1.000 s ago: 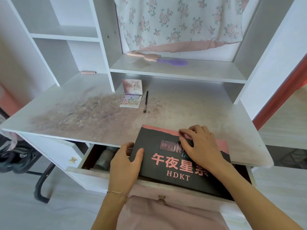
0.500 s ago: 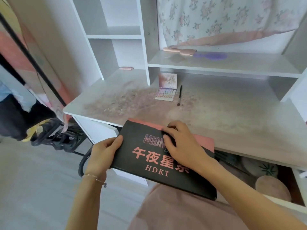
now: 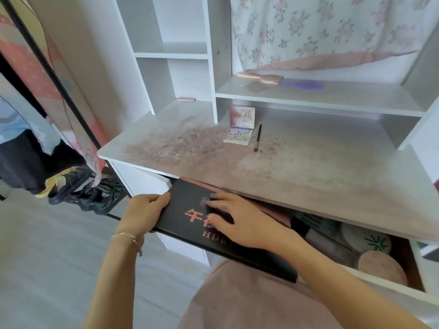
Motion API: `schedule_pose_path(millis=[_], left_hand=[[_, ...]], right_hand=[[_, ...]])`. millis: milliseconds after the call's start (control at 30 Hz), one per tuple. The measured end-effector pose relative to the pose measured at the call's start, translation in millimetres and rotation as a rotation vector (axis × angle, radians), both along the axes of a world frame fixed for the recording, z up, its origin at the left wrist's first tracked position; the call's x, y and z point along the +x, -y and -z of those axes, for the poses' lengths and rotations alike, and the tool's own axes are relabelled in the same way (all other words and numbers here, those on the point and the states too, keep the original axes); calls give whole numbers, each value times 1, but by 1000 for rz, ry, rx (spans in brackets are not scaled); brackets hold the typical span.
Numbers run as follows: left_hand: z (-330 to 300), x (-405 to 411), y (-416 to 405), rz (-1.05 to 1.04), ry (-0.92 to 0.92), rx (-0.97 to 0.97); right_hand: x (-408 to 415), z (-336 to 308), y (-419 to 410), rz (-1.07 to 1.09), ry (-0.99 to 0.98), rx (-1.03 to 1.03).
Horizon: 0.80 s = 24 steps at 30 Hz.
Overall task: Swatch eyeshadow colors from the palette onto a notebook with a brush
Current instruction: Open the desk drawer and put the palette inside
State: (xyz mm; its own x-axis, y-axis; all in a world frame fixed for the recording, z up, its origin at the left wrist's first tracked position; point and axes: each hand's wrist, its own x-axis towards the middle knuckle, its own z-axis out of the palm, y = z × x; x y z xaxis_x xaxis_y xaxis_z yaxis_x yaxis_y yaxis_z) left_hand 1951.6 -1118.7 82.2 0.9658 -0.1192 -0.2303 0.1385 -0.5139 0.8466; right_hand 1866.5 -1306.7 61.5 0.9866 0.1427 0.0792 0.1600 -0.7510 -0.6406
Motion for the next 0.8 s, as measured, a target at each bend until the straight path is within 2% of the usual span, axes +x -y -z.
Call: schedule_pose_path(millis=[200, 400, 600, 800], left_hand=[[26, -11, 44, 230, -33, 168], [32, -21, 81, 390, 305, 402], [42, -28, 89, 383, 528, 366], [55, -43, 83, 457, 685, 192]], right_hand=[[-23, 7, 22, -8, -179, -45], [-37, 13, 49, 130, -190, -128], [-43, 31, 53, 388, -18, -193], [-61, 32, 47, 461, 173, -244]])
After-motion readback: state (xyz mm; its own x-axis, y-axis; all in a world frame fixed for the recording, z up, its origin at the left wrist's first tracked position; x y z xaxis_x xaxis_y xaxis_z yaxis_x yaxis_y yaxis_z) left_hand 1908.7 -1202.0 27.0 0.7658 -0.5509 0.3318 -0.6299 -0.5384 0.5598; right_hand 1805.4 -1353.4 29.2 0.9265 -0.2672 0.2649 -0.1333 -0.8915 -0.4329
